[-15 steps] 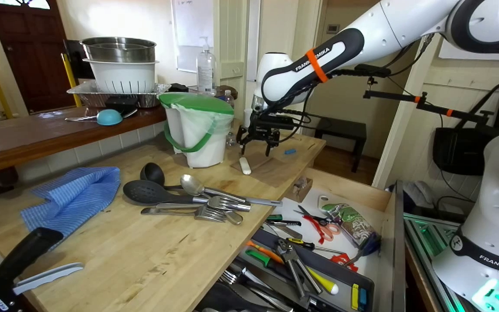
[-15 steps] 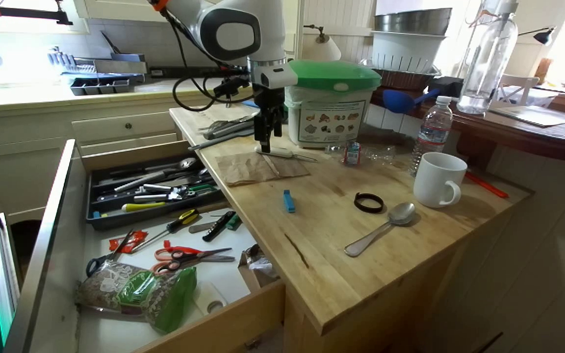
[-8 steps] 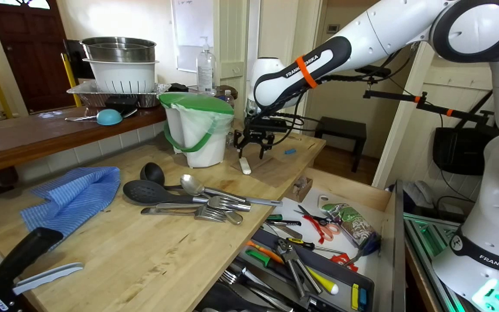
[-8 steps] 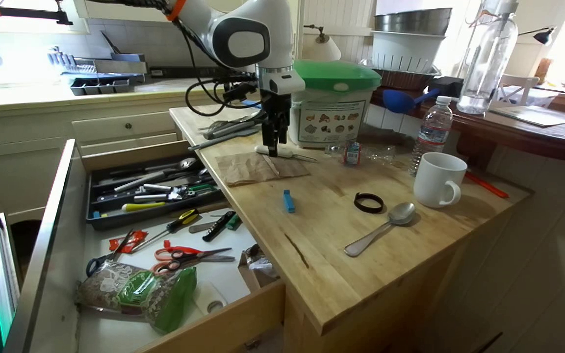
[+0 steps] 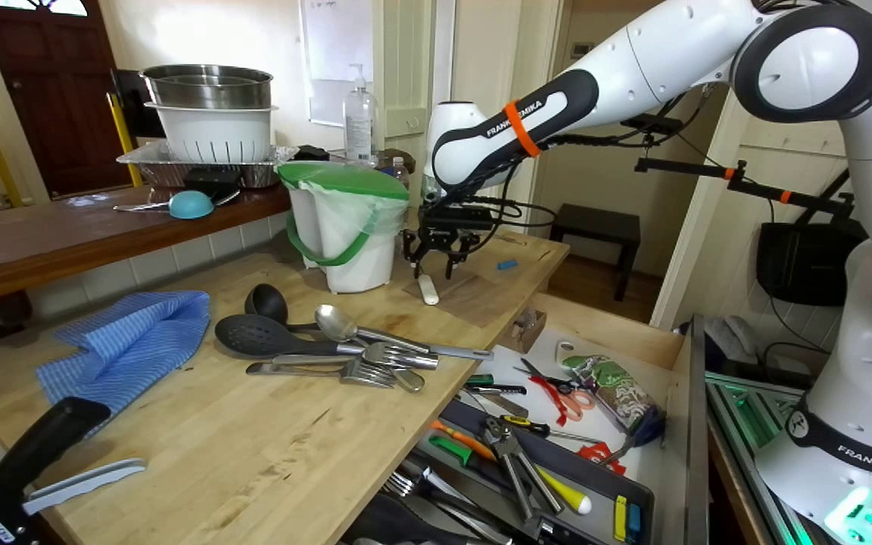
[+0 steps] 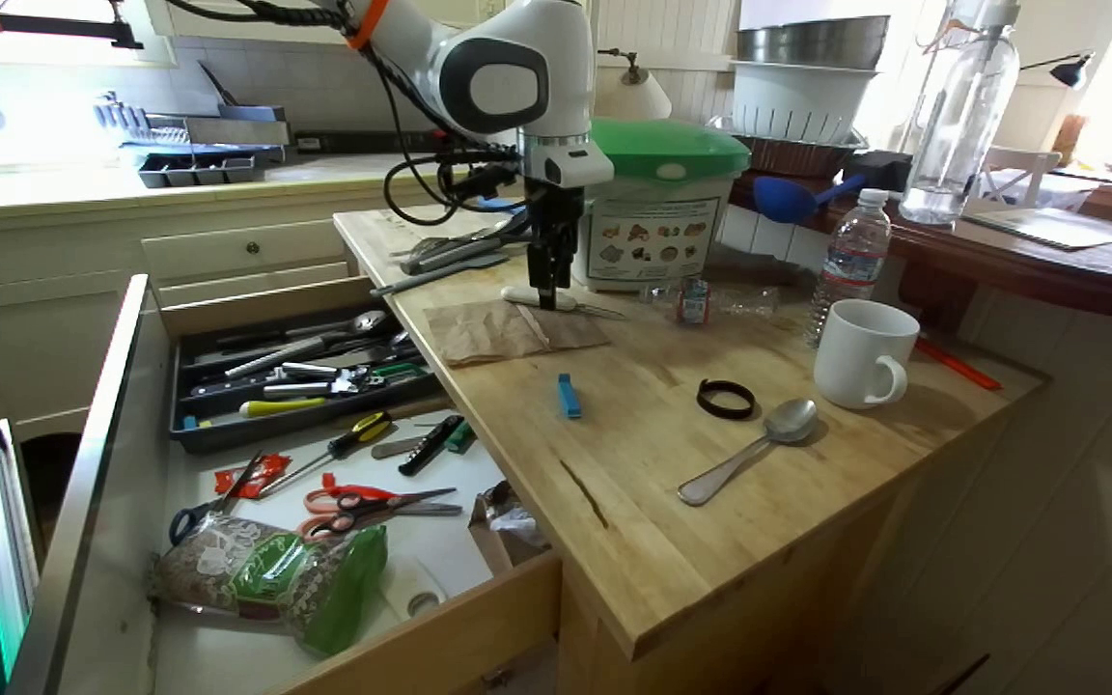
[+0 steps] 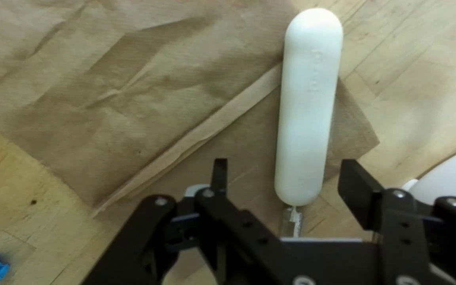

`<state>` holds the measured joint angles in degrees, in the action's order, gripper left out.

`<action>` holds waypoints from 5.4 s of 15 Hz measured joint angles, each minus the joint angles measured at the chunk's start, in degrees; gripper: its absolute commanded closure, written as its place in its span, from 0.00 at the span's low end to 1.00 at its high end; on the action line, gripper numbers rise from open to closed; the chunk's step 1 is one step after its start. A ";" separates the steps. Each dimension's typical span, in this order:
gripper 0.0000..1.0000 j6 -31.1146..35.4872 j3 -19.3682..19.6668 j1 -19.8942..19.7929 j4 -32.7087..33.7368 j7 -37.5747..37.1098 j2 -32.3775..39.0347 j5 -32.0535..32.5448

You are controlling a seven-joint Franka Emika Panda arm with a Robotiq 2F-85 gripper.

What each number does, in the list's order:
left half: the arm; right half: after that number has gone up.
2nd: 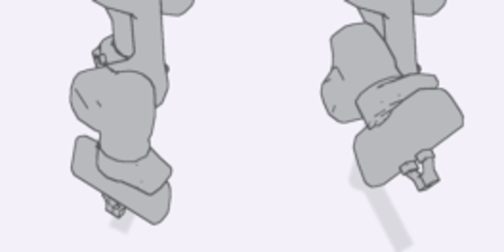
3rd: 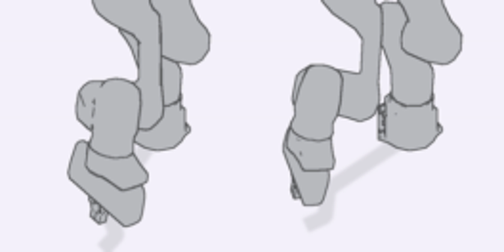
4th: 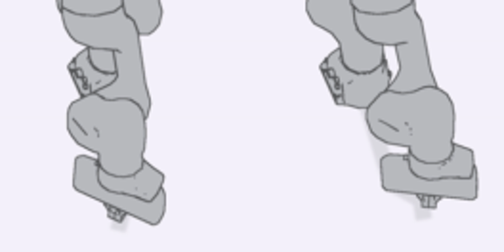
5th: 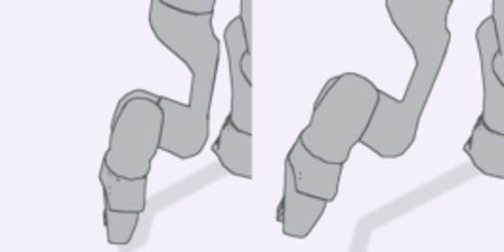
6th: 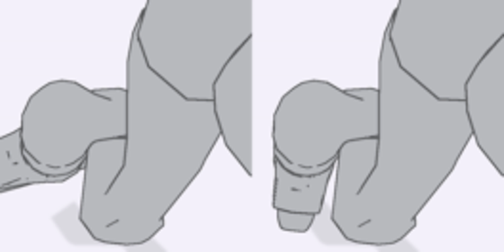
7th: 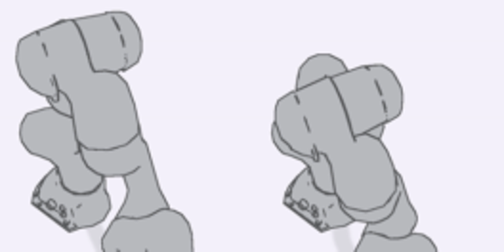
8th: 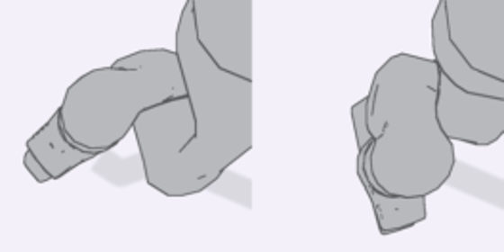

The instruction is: Put the white potato peeler inside the utensil holder in the drawer

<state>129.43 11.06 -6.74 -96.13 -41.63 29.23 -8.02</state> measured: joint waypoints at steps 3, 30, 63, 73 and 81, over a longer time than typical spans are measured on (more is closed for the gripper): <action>0.42 -1.75 0.08 0.00 1.62 0.00 0.75 0.00; 0.92 -5.93 0.52 -0.42 9.02 -0.07 5.72 0.00; 0.92 8.44 -17.77 10.76 -44.09 17.83 -35.19 -2.71; 0.92 23.02 -21.77 14.03 -53.98 10.21 -33.70 -1.53; 0.92 28.27 -18.08 12.53 -47.78 14.98 -22.95 -2.77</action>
<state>157.70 -7.02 5.79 -143.90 -26.65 6.28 -10.79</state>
